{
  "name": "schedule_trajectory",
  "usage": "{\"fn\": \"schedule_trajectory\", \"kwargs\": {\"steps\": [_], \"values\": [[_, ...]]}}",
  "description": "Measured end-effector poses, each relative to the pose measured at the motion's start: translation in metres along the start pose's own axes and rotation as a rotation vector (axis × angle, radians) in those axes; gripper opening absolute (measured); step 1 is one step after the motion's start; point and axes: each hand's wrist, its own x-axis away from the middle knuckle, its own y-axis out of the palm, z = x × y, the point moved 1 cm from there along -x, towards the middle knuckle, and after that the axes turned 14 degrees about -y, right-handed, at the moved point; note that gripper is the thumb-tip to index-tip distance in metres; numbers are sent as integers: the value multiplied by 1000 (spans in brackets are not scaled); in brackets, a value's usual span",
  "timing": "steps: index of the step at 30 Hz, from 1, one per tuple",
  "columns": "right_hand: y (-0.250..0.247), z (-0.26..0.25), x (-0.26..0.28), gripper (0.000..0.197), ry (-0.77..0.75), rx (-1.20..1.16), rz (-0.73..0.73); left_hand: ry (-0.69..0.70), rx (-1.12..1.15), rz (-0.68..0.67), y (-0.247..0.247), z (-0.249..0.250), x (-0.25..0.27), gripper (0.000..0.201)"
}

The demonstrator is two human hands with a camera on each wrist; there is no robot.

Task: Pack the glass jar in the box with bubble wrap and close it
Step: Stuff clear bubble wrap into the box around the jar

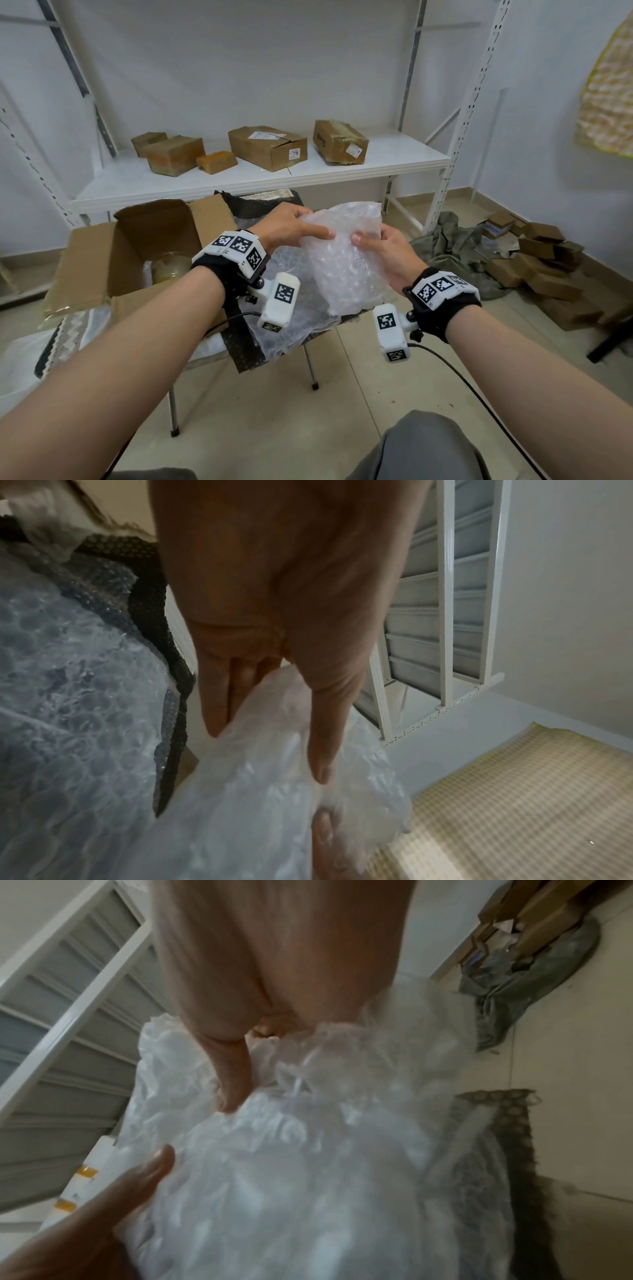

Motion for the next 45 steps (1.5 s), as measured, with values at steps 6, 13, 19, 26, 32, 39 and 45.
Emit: {"fn": "schedule_trajectory", "kwargs": {"steps": [6, 13, 19, 26, 32, 39, 45], "values": [[1, 3, -2, 57, 50, -21, 23, 14, 60, 70, 7, 5, -3, 35], [12, -3, -7, 46, 143, -25, 15, 38, 113, 124, 8, 16, -5, 38], [22, -7, -16, 48, 107, -145, 152, -87, 252, 65, 16, 12, 3, 70], [26, -17, -18, 69, 64, -142, 197, -143, 283, 14, 14, 10, 11, 41], [27, -14, -9, 49, 173, -100, -46, -142, 342, 9, 4, 19, 12, 39], [34, -10, -21, 41, 113, -227, 169, -225, 721, -77, 17, 11, 11, 46], [35, 1, -28, 44, 2, -369, 355, -258, 779, -151, 25, 2, 14, 40]]}}
